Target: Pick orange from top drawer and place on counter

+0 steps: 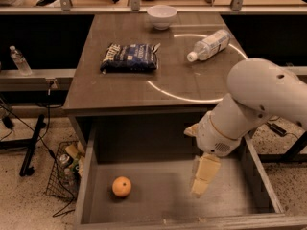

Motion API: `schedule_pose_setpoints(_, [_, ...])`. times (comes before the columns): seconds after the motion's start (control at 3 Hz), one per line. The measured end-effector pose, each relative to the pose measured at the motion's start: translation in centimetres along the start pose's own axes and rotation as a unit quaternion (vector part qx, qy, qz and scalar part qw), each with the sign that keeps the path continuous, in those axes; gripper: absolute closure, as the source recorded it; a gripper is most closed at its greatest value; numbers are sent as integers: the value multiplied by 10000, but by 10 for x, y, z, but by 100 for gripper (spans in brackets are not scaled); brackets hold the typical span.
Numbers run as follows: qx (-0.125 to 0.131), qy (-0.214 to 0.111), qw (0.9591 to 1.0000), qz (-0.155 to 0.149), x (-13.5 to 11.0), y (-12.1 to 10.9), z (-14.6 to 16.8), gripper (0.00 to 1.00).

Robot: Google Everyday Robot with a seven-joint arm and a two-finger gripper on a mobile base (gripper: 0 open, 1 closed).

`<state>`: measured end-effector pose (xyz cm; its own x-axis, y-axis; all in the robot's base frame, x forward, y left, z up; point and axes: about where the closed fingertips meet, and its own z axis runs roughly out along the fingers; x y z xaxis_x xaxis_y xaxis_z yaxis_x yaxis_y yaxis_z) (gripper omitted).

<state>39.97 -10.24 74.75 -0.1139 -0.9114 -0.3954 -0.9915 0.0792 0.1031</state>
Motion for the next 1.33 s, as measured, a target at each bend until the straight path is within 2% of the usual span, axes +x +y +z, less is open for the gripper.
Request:
schedule_pose_setpoints(0.33, [151,-698,9974,-86,-39,-28,39,0])
schedule_pose_setpoints(0.67, [266,-1061,9938,-172,-59,-40,60,0])
schedule_pose_setpoints(1.33, [201,-1627,9863,-190,-73,-40,128,0])
